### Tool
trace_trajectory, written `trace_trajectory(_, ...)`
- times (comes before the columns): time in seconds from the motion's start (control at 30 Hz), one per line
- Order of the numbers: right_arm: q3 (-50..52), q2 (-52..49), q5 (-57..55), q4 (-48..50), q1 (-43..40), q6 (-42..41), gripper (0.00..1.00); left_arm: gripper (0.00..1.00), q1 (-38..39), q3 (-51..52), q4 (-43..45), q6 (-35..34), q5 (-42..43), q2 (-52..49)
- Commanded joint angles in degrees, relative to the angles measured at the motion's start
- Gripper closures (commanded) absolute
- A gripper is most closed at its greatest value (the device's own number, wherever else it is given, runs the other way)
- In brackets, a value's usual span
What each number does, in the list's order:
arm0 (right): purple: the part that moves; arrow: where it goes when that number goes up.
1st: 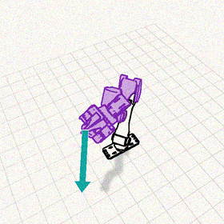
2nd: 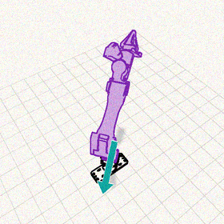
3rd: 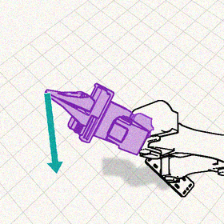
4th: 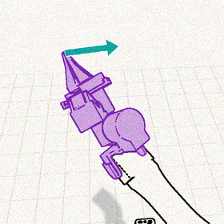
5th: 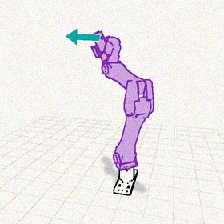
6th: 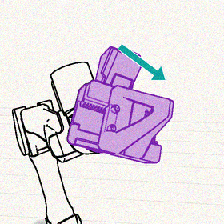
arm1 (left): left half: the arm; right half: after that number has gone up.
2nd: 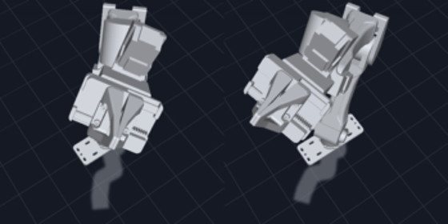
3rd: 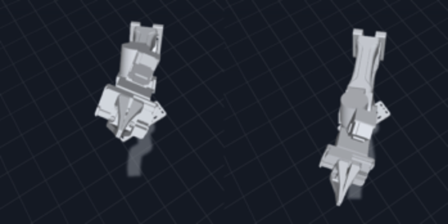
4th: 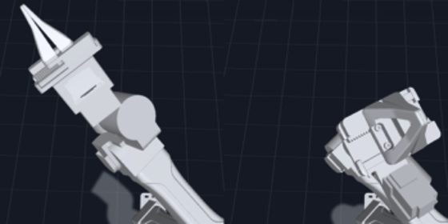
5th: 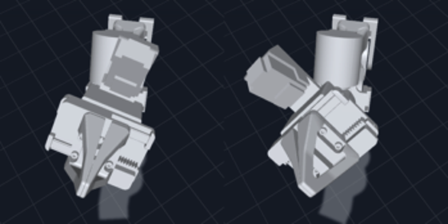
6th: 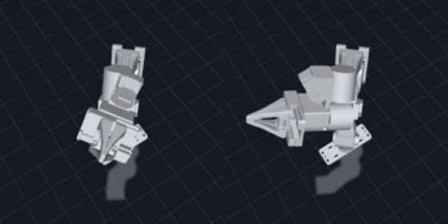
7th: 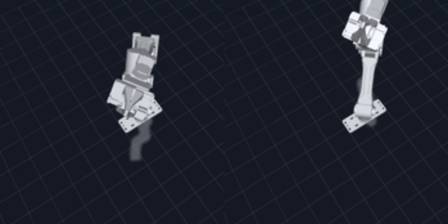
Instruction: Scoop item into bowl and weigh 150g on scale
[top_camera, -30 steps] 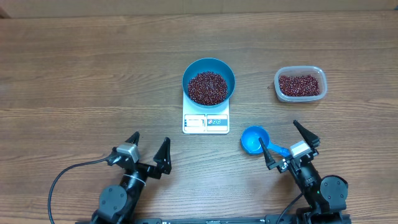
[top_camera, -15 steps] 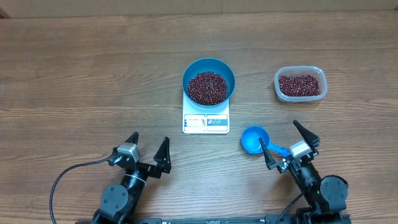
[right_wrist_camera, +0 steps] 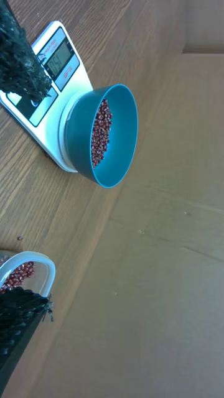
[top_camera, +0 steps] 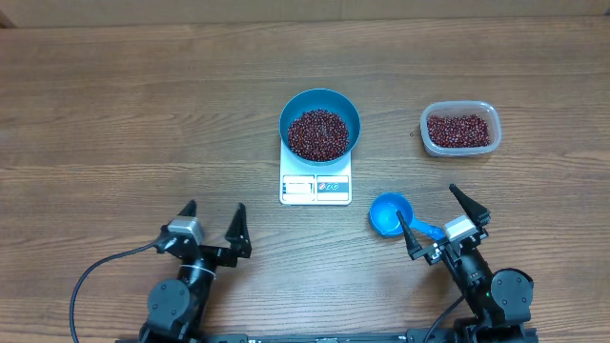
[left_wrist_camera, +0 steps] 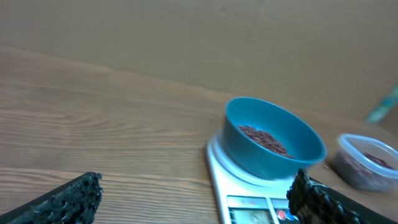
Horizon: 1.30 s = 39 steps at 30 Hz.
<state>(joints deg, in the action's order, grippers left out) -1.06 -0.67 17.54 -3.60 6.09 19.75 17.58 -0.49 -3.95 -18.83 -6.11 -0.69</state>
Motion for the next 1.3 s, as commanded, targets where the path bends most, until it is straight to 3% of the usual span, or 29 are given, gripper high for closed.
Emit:
trace_trajectory(0.0,0.6,0.5,-0.8,0.3,0.3,-0.2,0.00,0.01,-4.8,0.2,-0.5,1.7,5.9,0.5)
trace_trajectory(0.27,0.6,0.5,-0.8,0.3,0.3,-0.2,0.00,0.01,-6.0,0.2,-0.5,2.8,7.1,0.5)
trace_trajectory(0.53,0.6,0.5,-0.8,0.3,0.3,-0.2,0.00,0.00,-6.2,0.2,-0.3,14.3,10.6,0.5)
trace_trajectory(0.87,0.6,0.5,-0.8,0.3,0.3,-0.2,0.00,0.00,-6.4,0.2,-0.1,18.2,12.2,0.5)
trace_trajectory(1.27,0.6,0.5,-0.8,0.3,0.3,-0.2,0.00,0.00,-6.4,0.2,-0.1,18.2,11.4,0.5)
